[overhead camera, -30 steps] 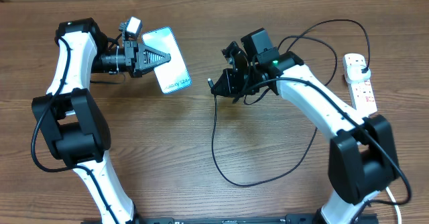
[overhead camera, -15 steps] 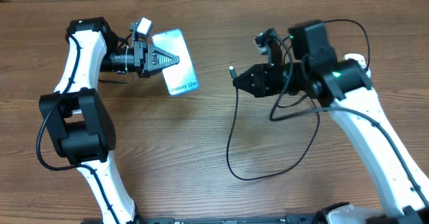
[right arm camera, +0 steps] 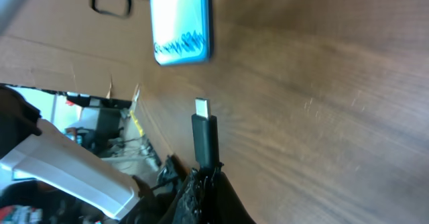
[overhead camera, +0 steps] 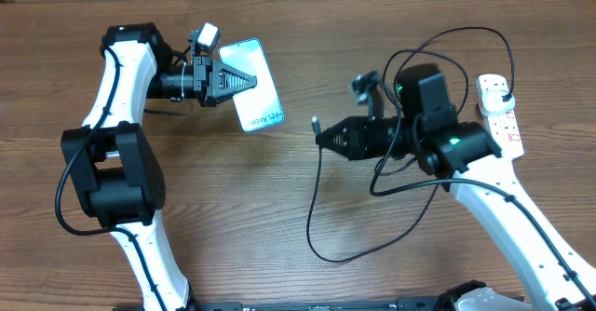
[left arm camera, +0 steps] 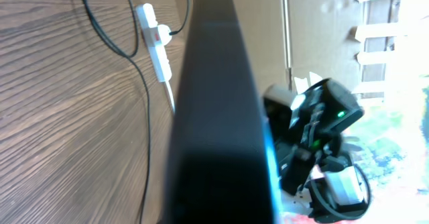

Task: Plug charger to phone and switch on socket
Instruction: 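Lift the plug with the right gripper and carry it toward the phone's bottom, then align the plug under the phone's port and push it upward into the port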

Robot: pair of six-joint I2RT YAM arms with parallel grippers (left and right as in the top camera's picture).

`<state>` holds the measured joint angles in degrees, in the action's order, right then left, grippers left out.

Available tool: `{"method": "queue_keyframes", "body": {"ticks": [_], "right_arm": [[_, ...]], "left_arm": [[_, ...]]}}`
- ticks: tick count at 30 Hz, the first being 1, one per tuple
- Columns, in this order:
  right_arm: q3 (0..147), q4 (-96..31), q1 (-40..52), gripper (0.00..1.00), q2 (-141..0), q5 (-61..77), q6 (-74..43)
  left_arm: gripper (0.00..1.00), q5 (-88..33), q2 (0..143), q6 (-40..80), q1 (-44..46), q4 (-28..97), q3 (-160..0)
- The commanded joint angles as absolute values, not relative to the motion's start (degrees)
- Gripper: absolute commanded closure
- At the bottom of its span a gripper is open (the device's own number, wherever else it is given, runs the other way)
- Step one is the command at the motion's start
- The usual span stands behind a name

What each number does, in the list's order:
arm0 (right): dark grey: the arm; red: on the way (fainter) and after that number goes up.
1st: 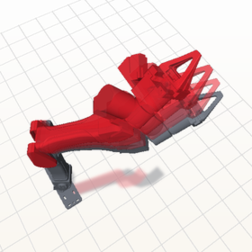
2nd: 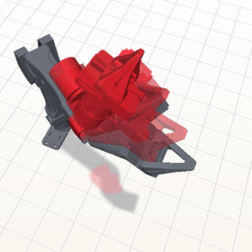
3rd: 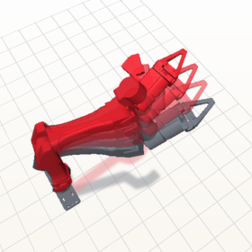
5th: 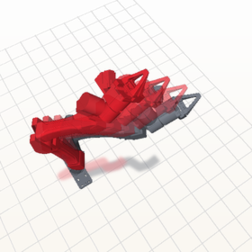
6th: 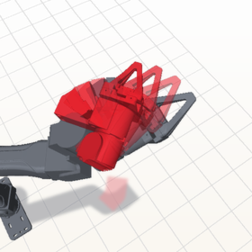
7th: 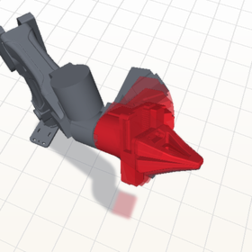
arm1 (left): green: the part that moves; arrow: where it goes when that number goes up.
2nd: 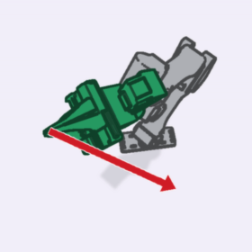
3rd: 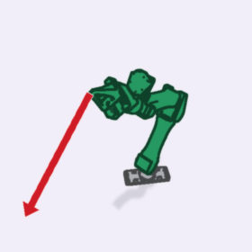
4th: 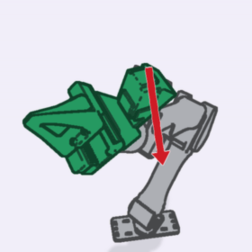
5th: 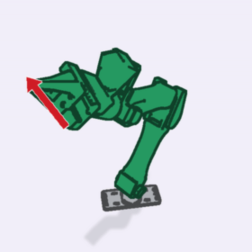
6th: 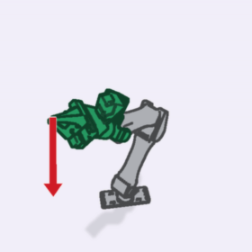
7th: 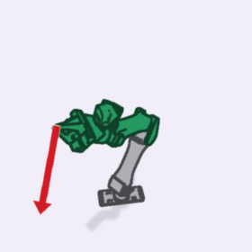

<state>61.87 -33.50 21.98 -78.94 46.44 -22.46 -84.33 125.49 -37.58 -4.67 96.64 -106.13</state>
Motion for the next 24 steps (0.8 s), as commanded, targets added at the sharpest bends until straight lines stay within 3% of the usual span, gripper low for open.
{"method": "queue_keyframes", "body": {"ticks": [1,24], "right_arm": [[60.6,-30.9,24.4,0.96,-78.5,46.3,-28.3],[60.3,-27.5,29.3,0.96,-78.5,42.5,-31.6]], "left_arm": [[0.95,-89.7,125.0,-38.2,-4.4,96.8,-106.7],[0.96,-90.6,125.0,-34.9,0.4,96.8,-106.7]]}}
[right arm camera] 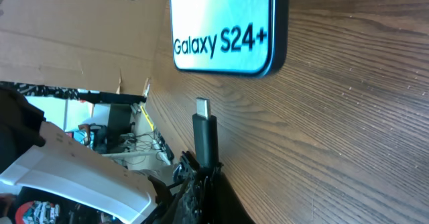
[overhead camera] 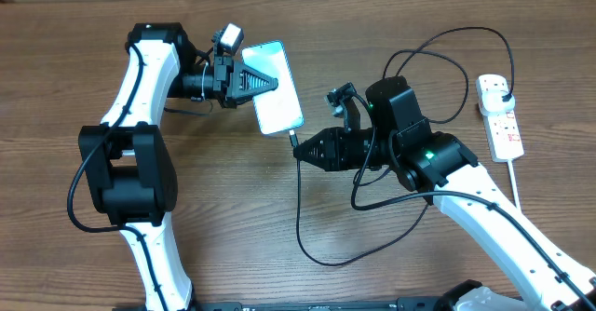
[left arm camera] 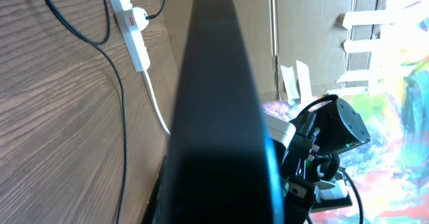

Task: Plug charger to phone and switch on socket
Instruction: 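Align the plug under the phone's port and push it upward into the port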

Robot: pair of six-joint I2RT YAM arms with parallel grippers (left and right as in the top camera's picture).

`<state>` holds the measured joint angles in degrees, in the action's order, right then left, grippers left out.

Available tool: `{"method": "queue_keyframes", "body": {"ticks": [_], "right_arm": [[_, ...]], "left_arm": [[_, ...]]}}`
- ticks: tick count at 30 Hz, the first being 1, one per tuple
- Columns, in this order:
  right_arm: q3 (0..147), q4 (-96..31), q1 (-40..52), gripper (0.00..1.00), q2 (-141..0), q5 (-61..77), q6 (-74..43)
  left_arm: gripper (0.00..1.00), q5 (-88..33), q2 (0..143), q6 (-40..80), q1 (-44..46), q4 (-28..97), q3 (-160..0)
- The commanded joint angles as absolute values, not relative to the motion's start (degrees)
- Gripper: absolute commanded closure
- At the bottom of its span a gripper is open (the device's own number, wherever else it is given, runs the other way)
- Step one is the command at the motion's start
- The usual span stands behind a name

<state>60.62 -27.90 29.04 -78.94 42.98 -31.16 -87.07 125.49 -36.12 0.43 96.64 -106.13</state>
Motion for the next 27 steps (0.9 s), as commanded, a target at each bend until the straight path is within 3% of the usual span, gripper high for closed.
{"method": "queue_keyframes", "body": {"ticks": [1,27], "right_arm": [[60.3,-27.6,29.3,0.96,-78.5,42.5,-31.6],[60.3,-27.3,29.6,0.96,-78.5,42.0,-31.5]], "left_arm": [[0.96,-90.5,125.0,-34.7,0.4,96.8,-106.7],[0.96,-90.5,125.0,-30.6,1.2,96.6,-106.7]]}}
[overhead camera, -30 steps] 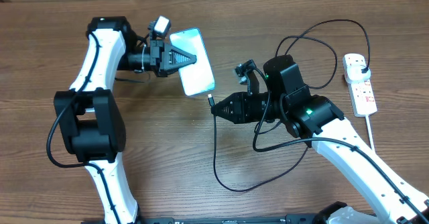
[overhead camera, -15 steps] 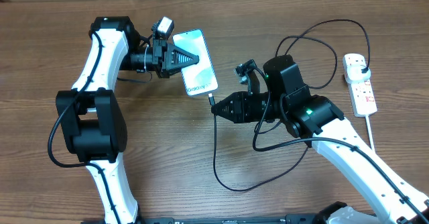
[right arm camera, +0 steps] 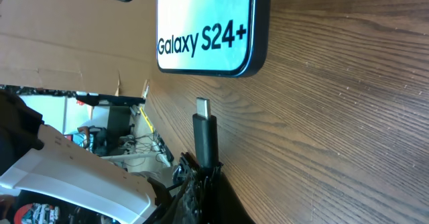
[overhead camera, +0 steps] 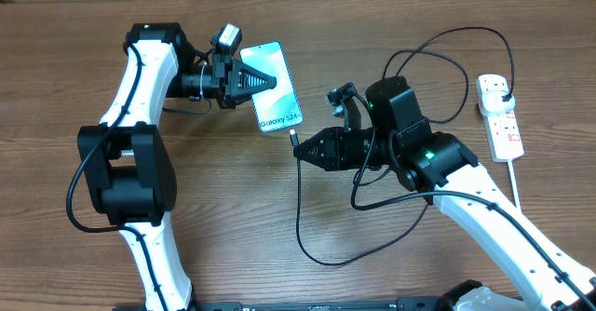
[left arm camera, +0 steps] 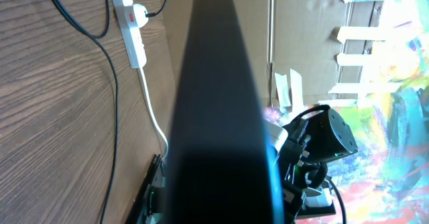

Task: Plug charger to phone and switch on socket
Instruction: 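Align the plug under the phone's port and push it upward into the port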

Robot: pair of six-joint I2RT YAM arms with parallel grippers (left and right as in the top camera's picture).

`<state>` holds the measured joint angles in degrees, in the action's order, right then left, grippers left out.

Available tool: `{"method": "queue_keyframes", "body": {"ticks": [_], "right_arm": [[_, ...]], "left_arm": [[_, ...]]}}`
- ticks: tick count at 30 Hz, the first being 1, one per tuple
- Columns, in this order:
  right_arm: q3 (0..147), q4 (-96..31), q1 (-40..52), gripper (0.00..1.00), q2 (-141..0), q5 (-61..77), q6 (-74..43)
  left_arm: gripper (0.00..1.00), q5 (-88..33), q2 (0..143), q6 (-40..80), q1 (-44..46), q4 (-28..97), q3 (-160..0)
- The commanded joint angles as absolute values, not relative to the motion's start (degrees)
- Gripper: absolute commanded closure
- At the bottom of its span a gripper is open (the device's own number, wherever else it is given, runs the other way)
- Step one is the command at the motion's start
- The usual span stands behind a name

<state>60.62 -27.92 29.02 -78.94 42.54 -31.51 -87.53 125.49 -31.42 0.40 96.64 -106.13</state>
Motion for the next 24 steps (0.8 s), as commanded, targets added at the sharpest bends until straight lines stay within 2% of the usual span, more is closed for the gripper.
{"method": "queue_keyframes", "body": {"ticks": [1,24], "right_arm": [[60.3,-27.2,30.0,0.96,-78.5,41.8,-31.5],[60.3,-26.4,32.8,0.96,-78.5,34.1,-36.0]], "left_arm": [[0.96,-90.5,125.0,-30.6,1.4,96.3,-106.7],[0.96,-90.5,125.0,-29.6,2.0,94.4,-106.7]]}}
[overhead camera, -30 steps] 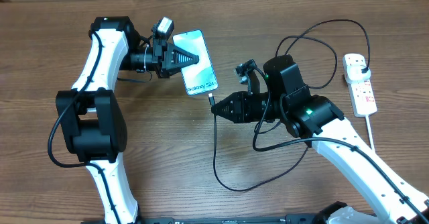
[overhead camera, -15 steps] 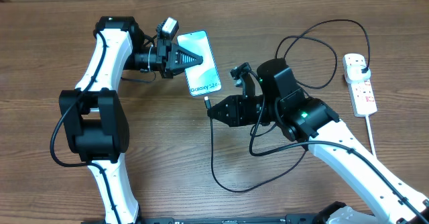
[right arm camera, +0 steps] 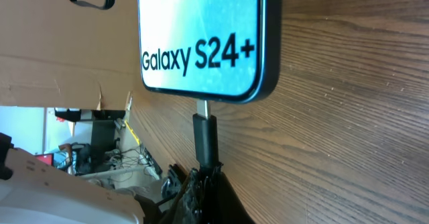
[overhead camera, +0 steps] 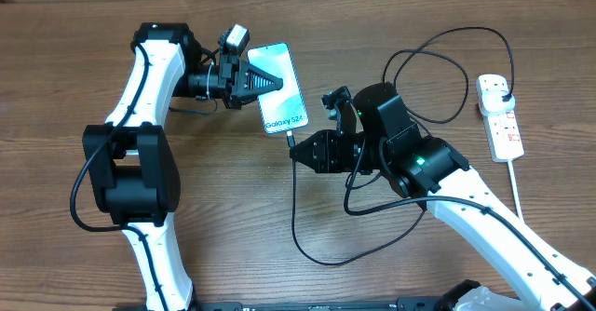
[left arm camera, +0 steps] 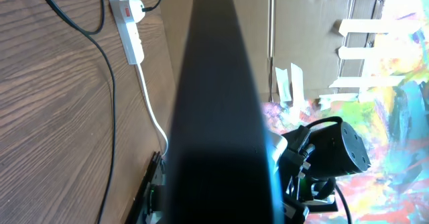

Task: Plug charger to phone and switch on socket
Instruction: 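Align the plug under the phone's port and push it upward into the port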

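Observation:
The phone [overhead camera: 280, 88], screen lit with "Galaxy S24+", is held off the table, and my left gripper [overhead camera: 253, 82] is shut on its upper half. In the left wrist view the phone's dark edge [left arm camera: 216, 103] fills the middle and hides the fingers. My right gripper [overhead camera: 303, 153] is shut on the black charger plug [right arm camera: 205, 135]. The plug's metal tip [right arm camera: 202, 107] meets the phone's bottom edge [right arm camera: 221, 95]; I cannot tell how deep it sits. The white socket strip [overhead camera: 498, 115] lies at the far right with the charger's black cable [overhead camera: 296, 220] running to it.
The wooden table [overhead camera: 214, 236] carries the cable, which loops between my right arm and the strip [left arm camera: 126, 21]. Cardboard walls stand behind the table's far edge. The left arm's base [overhead camera: 121, 181] stands at the left.
My right gripper has moved up and left with the plug. The gap between the plug's tip and the phone's bottom edge has closed. The phone has shifted slightly towards the right arm.
At first my left gripper held the phone at the left, far from the plug in my right gripper. Then both were close together in the middle, the plug just below the phone. A small gap remained, and now the tip is at the phone's edge.

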Robot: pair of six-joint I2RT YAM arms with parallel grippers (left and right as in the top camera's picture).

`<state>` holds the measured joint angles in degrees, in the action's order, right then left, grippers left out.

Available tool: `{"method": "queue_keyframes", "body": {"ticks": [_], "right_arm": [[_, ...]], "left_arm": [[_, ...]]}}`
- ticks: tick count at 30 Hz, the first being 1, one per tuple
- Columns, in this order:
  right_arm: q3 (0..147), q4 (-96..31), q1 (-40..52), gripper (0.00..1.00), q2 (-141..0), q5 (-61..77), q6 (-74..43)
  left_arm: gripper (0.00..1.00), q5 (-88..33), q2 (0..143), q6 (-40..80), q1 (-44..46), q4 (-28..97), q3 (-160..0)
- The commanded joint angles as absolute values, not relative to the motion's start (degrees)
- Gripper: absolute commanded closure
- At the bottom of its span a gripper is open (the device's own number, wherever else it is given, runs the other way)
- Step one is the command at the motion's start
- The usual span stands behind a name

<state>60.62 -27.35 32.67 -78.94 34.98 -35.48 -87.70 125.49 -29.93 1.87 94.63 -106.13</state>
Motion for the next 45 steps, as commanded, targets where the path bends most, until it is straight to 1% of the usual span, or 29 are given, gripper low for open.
{"method": "queue_keyframes", "body": {"ticks": [1,27,45], "right_arm": [[60.3,-26.2,32.8,0.96,-78.5,34.1,-36.0],[60.3,-25.7,32.7,0.96,-78.5,34.3,-36.0],[60.3,-26.9,29.8,0.96,-78.5,34.3,-36.0]], "left_arm": [[0.96,-90.5,125.0,-29.6,2.0,94.3,-106.7],[0.96,-89.4,125.0,-30.2,3.5,93.8,-106.7],[0.96,-89.4,125.0,-30.2,3.4,93.8,-106.7]]}}
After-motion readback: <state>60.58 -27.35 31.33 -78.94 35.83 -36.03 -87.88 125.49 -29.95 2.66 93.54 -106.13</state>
